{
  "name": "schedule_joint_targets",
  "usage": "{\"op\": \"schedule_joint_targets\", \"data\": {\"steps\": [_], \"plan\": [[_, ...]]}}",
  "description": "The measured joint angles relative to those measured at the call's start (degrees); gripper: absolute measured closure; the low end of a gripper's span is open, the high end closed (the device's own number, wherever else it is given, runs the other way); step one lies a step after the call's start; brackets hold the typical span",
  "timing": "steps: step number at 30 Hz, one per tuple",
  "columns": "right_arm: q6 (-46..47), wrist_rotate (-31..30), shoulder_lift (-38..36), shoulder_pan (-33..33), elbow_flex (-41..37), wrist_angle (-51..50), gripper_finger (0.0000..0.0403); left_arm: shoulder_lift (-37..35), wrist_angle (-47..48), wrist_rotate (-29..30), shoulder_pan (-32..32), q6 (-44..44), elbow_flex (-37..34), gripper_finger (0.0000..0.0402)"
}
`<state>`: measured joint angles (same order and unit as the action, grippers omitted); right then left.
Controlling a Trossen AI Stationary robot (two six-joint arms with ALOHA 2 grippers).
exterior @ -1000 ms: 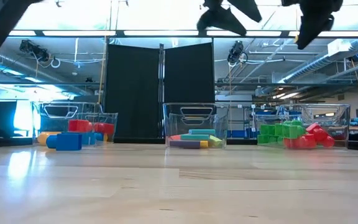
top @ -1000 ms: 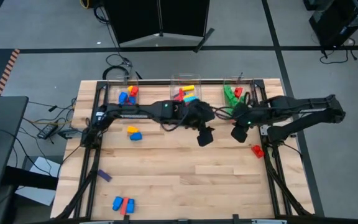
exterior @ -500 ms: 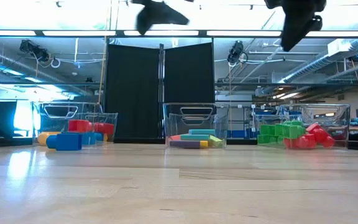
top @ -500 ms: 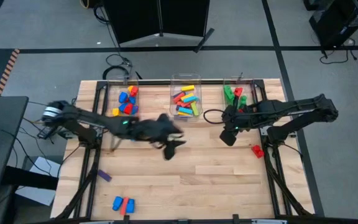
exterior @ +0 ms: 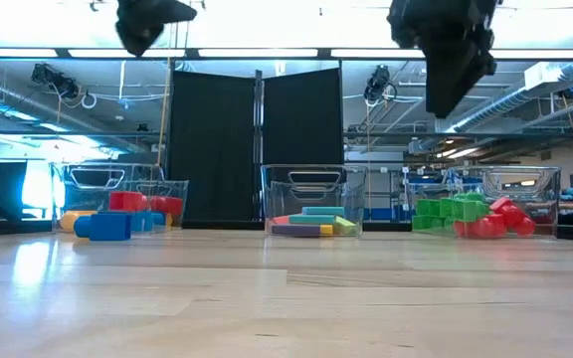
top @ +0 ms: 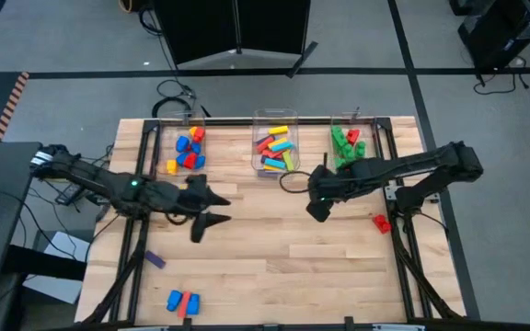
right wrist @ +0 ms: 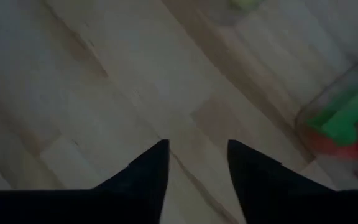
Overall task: Sort blocks by size
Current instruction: Put the red 2 stud game piece into the right transparent bin
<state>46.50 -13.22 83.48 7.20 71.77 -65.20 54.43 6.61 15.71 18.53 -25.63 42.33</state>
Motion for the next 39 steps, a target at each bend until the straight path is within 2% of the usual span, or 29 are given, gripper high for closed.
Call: {"op": "schedule_joint_targets", "data": {"steps": [8,11,15,21,25,29,39], "plan": [[1.2,1.1,8.0,0.0,0.0,-0.9,0.0107,-10.6,10.5,-1.4,1.4,1.4,-1.6,0.0168],[1.3,3.0,10.1,0.0,0.0,-2.7,0.0067,-12.1,11.5,-1.4,1.4,1.4,-1.6,0.0168],[-0.5,6.1,12.3,0.2,0.0,-6.3,0.0035,-12.2,11.5,-1.4,1.4,1.4,-1.6,0.0168],[-3.7,9.3,16.5,-0.7,0.0,-12.3,0.0017,-11.3,11.5,-1.4,1.4,1.4,-1.6,0.0168],[-8.6,14.8,18.5,-2.3,-2.4,-13.1,0.0014,-11.0,11.2,-0.8,1.4,1.4,-1.6,0.0168],[-14.7,18.5,18.5,-3.3,-8.2,-12.6,0.0017,-10.9,10.8,-0.6,1.4,1.1,-1.6,0.0168],[-23.6,21.7,18.1,-6.8,-25.5,-9.5,0.0029,-10.9,10.0,2.6,1.4,-0.2,-1.6,0.0168]]}}
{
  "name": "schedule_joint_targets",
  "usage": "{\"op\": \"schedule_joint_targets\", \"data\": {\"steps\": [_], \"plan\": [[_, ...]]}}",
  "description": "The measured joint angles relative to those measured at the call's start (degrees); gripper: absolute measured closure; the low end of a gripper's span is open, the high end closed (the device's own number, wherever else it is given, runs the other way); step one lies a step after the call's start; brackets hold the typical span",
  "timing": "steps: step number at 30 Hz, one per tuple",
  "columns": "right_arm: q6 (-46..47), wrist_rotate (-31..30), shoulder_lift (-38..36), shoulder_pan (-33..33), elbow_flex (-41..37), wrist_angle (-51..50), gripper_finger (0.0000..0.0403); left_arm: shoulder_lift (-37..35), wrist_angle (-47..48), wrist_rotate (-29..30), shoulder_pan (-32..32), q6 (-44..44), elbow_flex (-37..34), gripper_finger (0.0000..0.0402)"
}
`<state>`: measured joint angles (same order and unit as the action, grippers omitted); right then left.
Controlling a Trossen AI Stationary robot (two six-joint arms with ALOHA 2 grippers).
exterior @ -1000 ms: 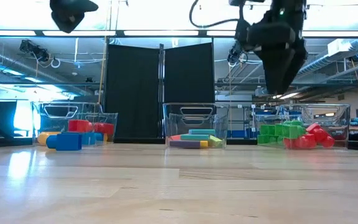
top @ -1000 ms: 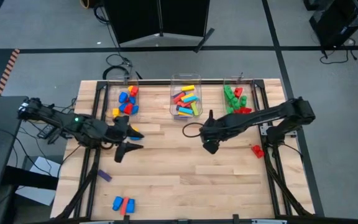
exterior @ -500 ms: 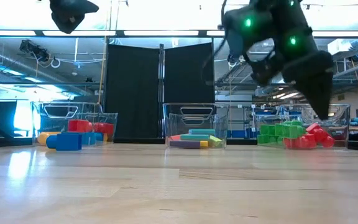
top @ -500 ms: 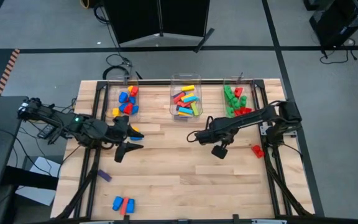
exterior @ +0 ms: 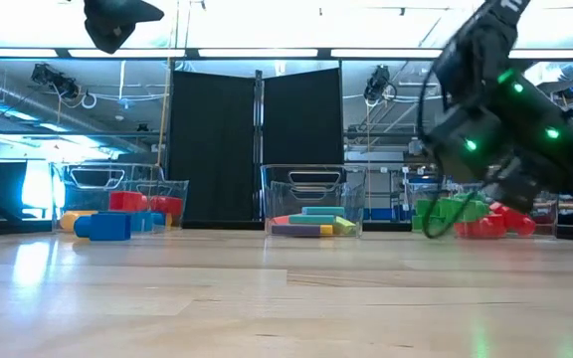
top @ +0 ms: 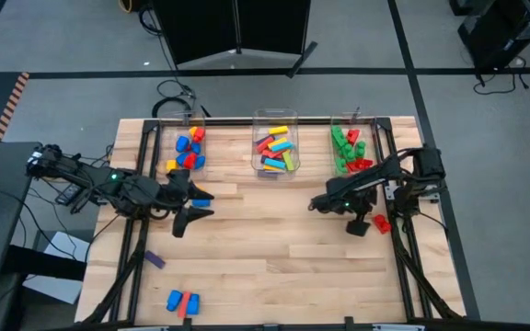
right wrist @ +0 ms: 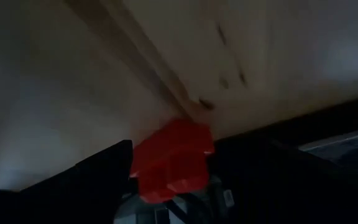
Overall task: Sort blocks by size
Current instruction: Put the red 2 stud game piece into the right transparent bin
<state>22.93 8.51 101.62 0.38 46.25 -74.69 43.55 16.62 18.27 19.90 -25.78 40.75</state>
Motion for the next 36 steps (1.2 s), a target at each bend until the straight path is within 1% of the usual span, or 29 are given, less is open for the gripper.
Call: {"op": "schedule_joint_targets", "data": {"steps": [5,9,12,17,20,22,25,34,35,36], "plan": [[-2.4,1.2,0.0,-2.0,-5.2,3.5,0.0027,0.0,-0.8,1.7,0.0,0.0,0.0,0.0168],[-2.6,6.5,-0.1,-3.8,-8.5,7.1,0.0027,0.0,-1.0,2.2,0.0,-0.4,0.0,0.0168],[-2.9,8.6,-0.1,-4.5,-10.4,8.9,0.0028,0.0,-1.1,2.7,0.0,-0.4,0.0,0.0168],[-3.5,9.5,0.0,-5.8,-10.7,9.4,0.0033,0.4,-2.9,2.9,0.0,-0.4,0.0,0.0168],[-4.0,9.6,0.0,-5.9,-10.8,9.5,0.0045,1.2,-3.6,2.9,0.0,-0.4,0.0,0.0168],[-4.6,9.7,0.1,-5.9,-10.7,9.4,0.0061,1.7,-3.6,2.9,0.0,-0.5,0.0,0.0168],[-4.2,10.2,0.1,-5.8,-10.5,9.3,0.0097,2.2,-3.4,2.9,0.0,-1.6,0.0,0.0168],[-0.7,14.3,0.1,-4.7,-10.4,10.7,0.0248,2.8,-3.4,2.8,0.0,-1.7,0.0,0.0168],[-0.2,14.4,0.1,-4.5,-10.3,10.8,0.0258,2.8,-3.5,2.8,0.0,-1.7,0.0,0.0168],[0.2,14.5,0.1,-4.4,-10.2,10.8,0.0258,2.8,-3.5,2.8,0.0,-1.7,0.0,0.0168]]}}
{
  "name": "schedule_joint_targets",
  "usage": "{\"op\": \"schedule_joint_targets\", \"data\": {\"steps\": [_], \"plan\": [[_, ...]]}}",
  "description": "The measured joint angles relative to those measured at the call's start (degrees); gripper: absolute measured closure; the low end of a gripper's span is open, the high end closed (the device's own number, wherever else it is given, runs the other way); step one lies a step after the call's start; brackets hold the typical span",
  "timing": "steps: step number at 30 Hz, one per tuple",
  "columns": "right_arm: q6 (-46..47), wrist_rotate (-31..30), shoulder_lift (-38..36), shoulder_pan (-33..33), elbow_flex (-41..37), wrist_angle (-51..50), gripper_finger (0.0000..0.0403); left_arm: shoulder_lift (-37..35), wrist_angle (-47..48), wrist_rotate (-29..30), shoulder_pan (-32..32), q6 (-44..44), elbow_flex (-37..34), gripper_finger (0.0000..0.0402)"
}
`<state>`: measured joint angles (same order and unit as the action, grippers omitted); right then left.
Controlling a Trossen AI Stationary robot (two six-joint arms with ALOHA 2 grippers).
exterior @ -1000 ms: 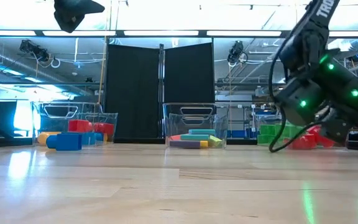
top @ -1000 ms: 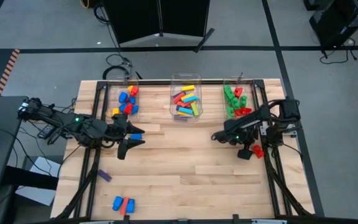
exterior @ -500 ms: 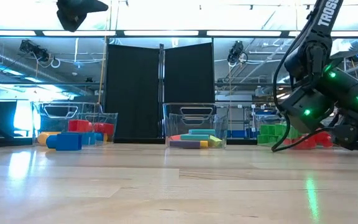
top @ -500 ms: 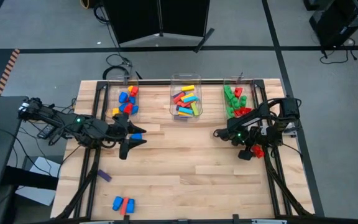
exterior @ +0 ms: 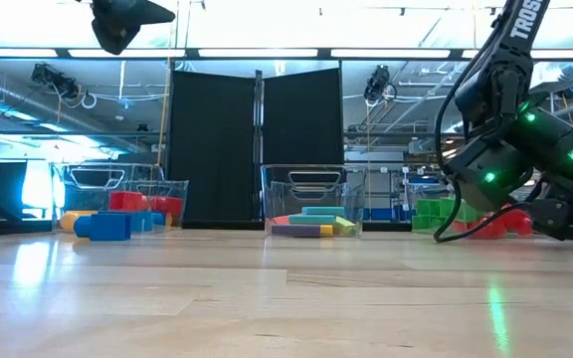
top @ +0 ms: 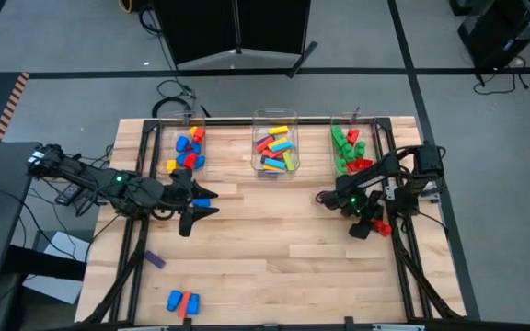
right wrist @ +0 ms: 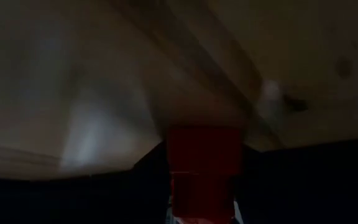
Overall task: Sort blocks by size
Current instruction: Put the red 2 stud game piece into the right transparent bin
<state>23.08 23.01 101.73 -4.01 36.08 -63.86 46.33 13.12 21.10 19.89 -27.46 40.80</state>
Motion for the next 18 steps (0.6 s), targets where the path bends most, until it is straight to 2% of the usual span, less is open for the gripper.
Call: {"op": "schedule_joint_targets", "data": {"steps": [12,18], "plan": [[1.3,-1.7,-0.5,3.1,6.2,-1.2,0.0254,0.0,0.1,-0.1,0.0,0.1,0.0,0.0168],[4.8,-7.5,-5.4,4.7,14.0,-1.0,0.0254,0.0,0.1,-0.1,0.0,0.1,0.0,0.0168]]}}
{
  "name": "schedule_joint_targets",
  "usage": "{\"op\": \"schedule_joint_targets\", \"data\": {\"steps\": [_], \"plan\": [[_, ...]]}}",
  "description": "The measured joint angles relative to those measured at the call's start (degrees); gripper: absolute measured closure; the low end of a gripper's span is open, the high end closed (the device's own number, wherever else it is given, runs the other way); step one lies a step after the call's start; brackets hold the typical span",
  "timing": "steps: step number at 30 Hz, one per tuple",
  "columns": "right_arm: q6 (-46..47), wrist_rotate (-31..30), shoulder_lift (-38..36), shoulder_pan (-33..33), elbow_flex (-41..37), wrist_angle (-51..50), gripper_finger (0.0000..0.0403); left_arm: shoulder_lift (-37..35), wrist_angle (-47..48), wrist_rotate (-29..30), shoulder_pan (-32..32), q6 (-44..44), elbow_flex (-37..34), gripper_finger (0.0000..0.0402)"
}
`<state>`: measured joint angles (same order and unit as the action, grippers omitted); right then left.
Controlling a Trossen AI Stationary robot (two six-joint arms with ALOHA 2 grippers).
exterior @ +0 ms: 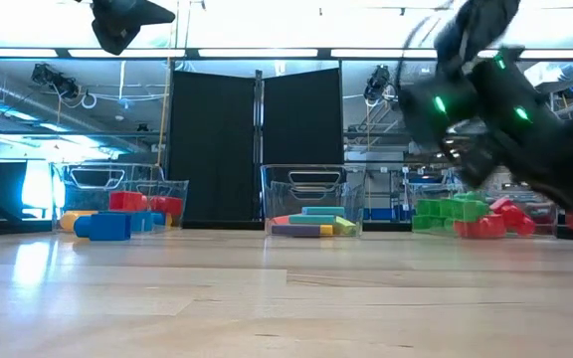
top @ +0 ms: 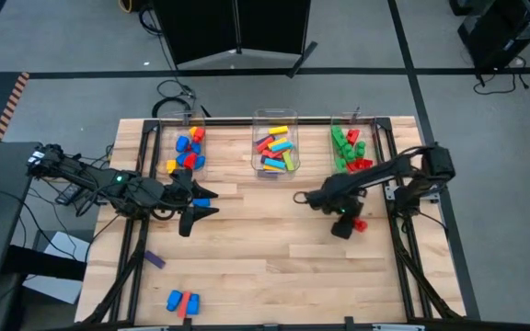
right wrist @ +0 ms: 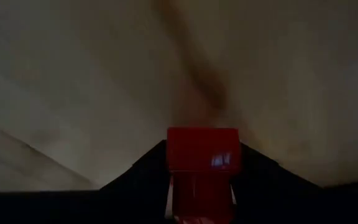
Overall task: Sort blocks by size
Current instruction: Put the red 2 stud game piece into the right transparent bin
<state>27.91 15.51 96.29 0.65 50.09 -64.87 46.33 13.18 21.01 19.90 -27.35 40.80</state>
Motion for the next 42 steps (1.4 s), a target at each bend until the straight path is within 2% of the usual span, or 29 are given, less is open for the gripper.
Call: {"op": "schedule_joint_targets", "data": {"steps": [11,15,19,25,31,36,42], "plan": [[3.5,-15.0,-19.9,-4.7,13.3,-0.5,0.0253,0.0,0.0,-0.1,0.0,0.0,0.0,0.0168],[6.3,-22.9,-27.1,-10.9,15.3,-0.4,0.0253,0.0,-0.1,-0.1,0.0,0.0,0.0,0.0168],[9.0,-26.6,-30.7,-20.7,15.4,-0.5,0.0253,0.0,-0.6,-0.1,0.0,-0.1,0.0,0.0168],[7.9,-27.1,-27.3,-36.1,14.0,-0.6,0.0255,0.0,-2.8,-0.1,0.0,-0.2,0.0,0.0168],[3.8,-25.9,-19.3,-46.9,10.2,0.2,0.0254,0.0,-3.1,-0.1,0.0,-0.3,0.0,0.0168],[-1.3,-24.5,-14.8,-49.5,8.4,1.4,0.0239,0.0,-3.1,-0.1,0.0,-0.3,0.0,0.0168],[-2.4,-24.5,-14.5,-49.4,8.3,3.7,0.0206,0.0,-3.0,0.0,0.0,-0.3,0.0,0.0168]]}}
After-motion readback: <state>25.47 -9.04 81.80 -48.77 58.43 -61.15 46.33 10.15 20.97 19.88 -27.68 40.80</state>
